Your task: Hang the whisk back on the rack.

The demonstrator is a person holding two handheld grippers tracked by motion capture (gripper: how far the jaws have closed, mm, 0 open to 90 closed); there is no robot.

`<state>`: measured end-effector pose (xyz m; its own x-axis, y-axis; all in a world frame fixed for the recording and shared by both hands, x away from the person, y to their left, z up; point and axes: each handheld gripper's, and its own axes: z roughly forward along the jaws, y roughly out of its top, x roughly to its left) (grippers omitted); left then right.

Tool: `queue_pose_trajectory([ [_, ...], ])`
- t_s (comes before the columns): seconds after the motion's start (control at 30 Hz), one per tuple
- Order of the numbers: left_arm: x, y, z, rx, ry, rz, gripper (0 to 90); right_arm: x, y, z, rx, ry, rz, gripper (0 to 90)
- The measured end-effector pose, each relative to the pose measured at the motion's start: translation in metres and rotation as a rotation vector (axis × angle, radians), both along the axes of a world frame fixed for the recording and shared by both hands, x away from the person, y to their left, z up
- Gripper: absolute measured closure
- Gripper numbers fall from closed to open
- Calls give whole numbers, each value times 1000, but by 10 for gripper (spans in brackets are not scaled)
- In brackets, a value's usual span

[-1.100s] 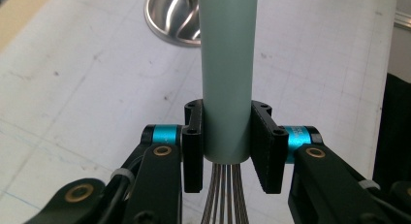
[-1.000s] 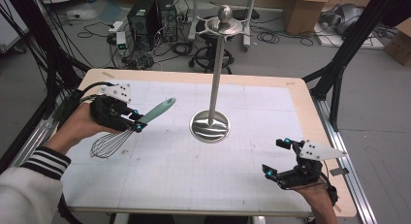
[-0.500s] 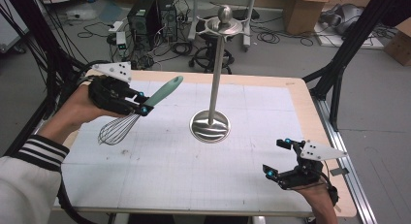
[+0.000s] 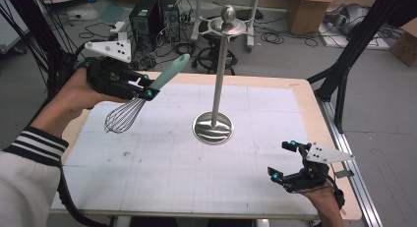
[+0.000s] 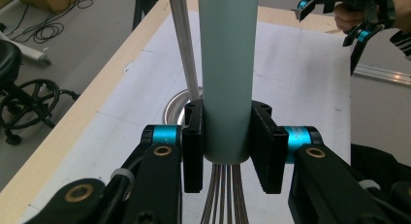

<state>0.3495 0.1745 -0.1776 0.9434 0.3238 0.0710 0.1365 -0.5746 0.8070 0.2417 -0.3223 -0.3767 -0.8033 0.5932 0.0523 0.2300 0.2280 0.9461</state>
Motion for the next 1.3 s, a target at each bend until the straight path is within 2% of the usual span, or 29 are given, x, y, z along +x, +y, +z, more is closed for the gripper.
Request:
queue_pose_trajectory([
  [0.37, 4, -3, 21, -28, -34, 10, 693, 0, 1, -1, -1, 7, 2, 5],
  [0.67, 14, -16, 33, -32, -52, 14, 693, -2, -2, -1, 7, 4, -1, 5],
  [0.87, 25, -23, 33, -32, -56, 17, 692, -2, -5, -3, 10, 10, -3, 5],
  [1.3, 38, -34, 26, -14, -70, 51, 693, -3, -7, -3, 14, 12, -6, 5],
])
